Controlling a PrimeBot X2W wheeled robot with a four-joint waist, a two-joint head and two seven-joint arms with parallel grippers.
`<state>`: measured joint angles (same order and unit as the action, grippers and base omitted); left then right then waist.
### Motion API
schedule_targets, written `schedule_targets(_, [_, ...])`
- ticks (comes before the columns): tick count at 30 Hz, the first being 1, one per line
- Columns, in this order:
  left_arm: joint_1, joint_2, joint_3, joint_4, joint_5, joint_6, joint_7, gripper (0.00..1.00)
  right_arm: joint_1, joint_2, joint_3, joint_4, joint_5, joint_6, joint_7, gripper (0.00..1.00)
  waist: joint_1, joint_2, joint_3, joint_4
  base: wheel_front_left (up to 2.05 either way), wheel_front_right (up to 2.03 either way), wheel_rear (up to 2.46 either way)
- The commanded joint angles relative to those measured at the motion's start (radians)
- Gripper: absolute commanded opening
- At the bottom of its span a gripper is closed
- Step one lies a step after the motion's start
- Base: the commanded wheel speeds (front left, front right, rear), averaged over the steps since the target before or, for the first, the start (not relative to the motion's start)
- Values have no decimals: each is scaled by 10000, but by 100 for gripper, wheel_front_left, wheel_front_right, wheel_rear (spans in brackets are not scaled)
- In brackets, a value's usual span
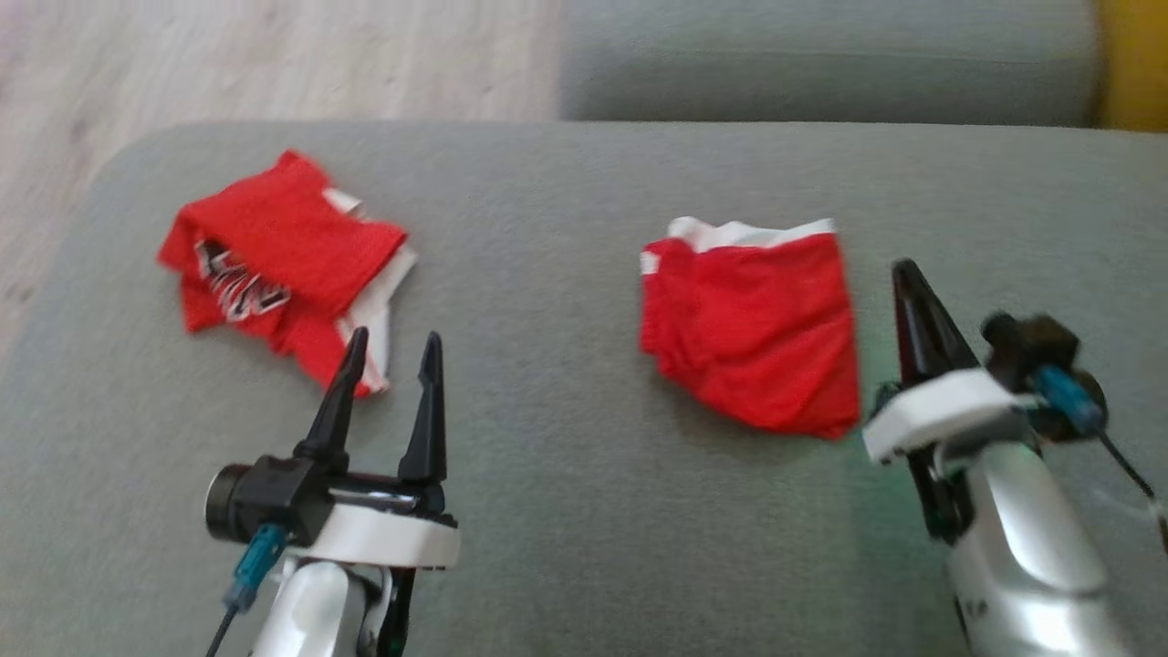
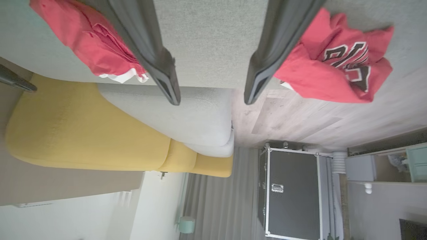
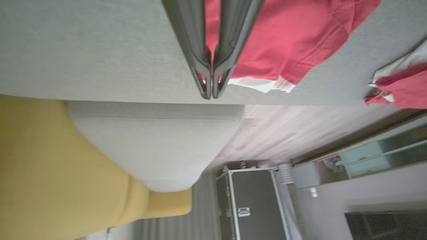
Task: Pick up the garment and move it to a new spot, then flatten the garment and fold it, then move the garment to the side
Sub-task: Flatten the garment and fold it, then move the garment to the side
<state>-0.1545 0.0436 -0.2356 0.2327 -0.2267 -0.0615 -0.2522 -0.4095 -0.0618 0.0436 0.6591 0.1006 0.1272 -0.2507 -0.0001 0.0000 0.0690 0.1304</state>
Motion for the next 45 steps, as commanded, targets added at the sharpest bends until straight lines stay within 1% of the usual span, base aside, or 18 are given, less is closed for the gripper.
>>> schedule_targets(1, [-159, 66, 393, -401, 93, 12, -95, 100, 59, 116, 35, -657, -44, 35, -109, 0, 1, 0, -338, -565, 0, 0, 0])
schedule_targets(5, [61, 66, 473, -467, 74, 16, -95, 100, 989, 116, -267, -1600, -94, 35, -110, 0, 1, 0, -508, -1007, 0, 0, 0])
schedule_targets(9, [313, 66, 561, -492, 48, 34, -95, 100, 1723, 116, -314, -2254, 29, 35, -110, 0, 1, 0, -631, -1318, 0, 0, 0])
schedule_targets(10, [350, 66, 551, -499, 39, 32, -95, 100, 1847, 116, -373, -2394, 77, 35, -110, 41, 1, 0, -637, -1355, 0, 0, 0])
schedule_targets(11, [377, 66, 538, -497, 30, 25, -95, 100, 1948, 116, -414, -2532, 106, 35, -110, 100, 1, 0, -642, -1385, 0, 0, 0])
schedule_targets(16, [444, 66, 547, -450, 42, 2, -95, 100, 2239, 116, -366, -2921, 96, 35, -110, 100, 1, 0, -692, -1470, 0, 0, 0])
schedule_targets(28, [473, 66, 587, -411, 201, -69, -95, 100, 2376, 116, -417, -3122, 149, 35, -110, 100, 1, 0, -727, -1407, 0, 0, 0])
schedule_targets(40, [482, 66, 534, -425, 205, -66, -95, 100, 2378, 116, -490, -3102, 118, 35, -110, 100, 1, 0, -682, -1275, 0, 0, 0])
schedule_targets(45, [385, 66, 421, -411, 235, -90, -95, 100, 2130, 116, -548, -2667, -134, 35, -110, 100, 1, 0, -483, -1037, 0, 0, 0])
